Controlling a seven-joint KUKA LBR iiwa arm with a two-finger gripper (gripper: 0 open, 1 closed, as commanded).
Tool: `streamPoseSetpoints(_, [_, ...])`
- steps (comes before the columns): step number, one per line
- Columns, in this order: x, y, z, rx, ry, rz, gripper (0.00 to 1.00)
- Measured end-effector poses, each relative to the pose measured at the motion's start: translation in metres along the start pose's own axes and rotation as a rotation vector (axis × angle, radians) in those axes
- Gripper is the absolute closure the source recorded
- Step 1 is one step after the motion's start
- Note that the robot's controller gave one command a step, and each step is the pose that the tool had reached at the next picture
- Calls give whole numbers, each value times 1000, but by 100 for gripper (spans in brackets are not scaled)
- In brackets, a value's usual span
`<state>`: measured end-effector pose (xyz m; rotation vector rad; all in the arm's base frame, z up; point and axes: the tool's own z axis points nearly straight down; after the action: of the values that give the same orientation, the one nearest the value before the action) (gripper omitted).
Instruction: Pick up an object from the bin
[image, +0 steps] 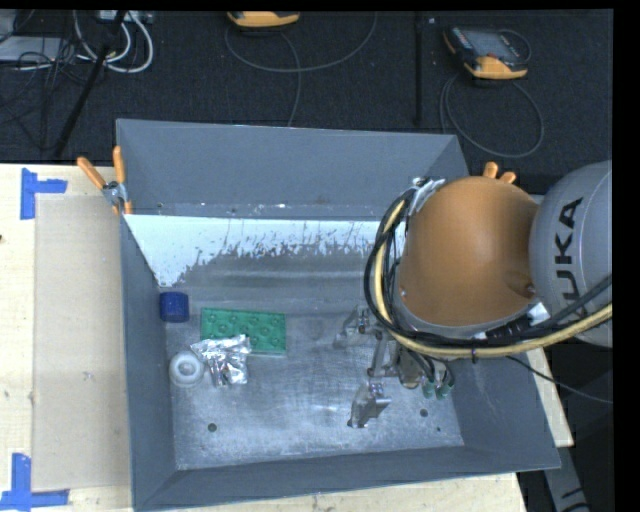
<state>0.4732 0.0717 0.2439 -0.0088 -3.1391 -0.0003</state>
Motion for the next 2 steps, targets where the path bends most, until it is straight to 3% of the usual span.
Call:
streamPoseSetpoints(1, [-16, 42, 166, 1, 6, -90, 0])
streamPoseSetpoints(2, [-121, 21, 106, 0, -13, -9, 0])
